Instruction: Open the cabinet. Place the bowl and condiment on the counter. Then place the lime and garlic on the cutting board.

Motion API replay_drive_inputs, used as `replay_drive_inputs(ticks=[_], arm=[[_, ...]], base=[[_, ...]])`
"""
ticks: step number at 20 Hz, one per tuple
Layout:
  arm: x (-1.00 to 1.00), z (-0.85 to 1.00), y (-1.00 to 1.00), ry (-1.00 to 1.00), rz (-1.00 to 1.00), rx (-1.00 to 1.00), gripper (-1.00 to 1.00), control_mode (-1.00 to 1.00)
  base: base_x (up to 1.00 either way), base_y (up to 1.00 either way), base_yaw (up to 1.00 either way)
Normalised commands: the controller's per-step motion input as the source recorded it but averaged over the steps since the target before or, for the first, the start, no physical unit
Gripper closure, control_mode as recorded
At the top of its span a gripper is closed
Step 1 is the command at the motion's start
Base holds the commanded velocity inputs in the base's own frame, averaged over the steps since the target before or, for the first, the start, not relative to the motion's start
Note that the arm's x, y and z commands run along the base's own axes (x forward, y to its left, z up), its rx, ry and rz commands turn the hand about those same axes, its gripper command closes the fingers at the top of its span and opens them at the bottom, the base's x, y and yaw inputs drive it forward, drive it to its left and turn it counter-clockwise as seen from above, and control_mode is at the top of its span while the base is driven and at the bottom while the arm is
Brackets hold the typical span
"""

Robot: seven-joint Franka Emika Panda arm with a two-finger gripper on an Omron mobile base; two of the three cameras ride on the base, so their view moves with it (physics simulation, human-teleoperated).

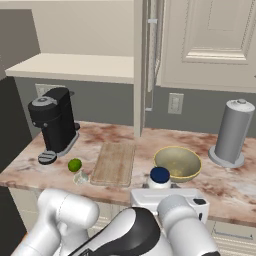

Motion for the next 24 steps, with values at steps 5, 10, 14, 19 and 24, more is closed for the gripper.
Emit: replay_drive_inputs(ticks=[5, 10, 14, 19, 24], arm=[[0.17, -0.15, -0.02, -0.02, 0.00, 0.00, 1.00, -1.00], [0.22, -0.16, -0.03, -0.05, 0.00, 0.00, 1.00, -1.00], [0.21, -0.17, -0.04, -0.06, 0.00, 0.00, 1.00, -1.00], [0.19, -0.19, -0.06, -0.04, 0.00, 0.00, 1.00, -1.00], [0.09, -0.20, -0.06, 0.00, 0.01, 0.00, 1.00, -1.00]], base=[[0.00, 0.00, 0.00], [0.00, 0.00, 0.00], [0.00, 0.00, 0.00], [0.00, 0.00, 0.00], [0.00, 0.00, 0.00]])
